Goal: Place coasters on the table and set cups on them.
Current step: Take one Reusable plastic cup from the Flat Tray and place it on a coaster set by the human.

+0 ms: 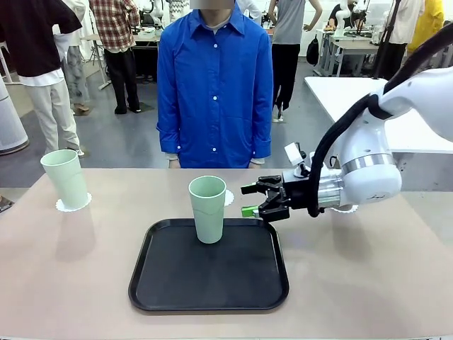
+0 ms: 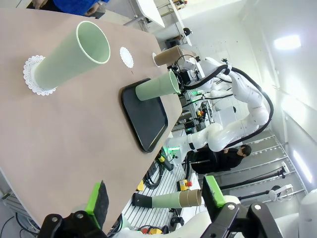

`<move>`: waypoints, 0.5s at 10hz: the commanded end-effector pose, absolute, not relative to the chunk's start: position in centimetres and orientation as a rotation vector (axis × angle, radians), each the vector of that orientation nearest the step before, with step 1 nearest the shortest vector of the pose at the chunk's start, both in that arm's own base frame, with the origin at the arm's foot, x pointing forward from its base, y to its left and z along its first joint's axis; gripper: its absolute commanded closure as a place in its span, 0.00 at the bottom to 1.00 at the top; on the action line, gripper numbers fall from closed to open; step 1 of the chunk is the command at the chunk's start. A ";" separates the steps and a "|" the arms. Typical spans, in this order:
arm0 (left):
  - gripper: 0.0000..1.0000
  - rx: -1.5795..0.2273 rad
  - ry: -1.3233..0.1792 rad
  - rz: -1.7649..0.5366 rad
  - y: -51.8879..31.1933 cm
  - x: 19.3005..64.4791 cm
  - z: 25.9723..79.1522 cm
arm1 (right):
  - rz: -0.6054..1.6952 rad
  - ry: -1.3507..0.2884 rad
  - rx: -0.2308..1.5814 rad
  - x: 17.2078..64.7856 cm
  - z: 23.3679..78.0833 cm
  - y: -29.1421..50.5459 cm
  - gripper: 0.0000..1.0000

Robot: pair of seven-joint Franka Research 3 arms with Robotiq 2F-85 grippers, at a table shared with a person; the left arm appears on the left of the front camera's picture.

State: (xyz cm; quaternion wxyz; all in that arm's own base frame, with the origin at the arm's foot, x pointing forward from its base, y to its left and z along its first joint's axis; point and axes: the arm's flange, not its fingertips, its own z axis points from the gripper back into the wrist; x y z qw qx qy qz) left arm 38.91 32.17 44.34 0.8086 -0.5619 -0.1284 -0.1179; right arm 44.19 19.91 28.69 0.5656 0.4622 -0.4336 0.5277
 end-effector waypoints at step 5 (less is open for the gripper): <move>0.00 -1.197 -0.274 -0.248 32.2 38.8 44.5 | 1.220 -0.983 1.144 45.2 25.6 22.8 0.00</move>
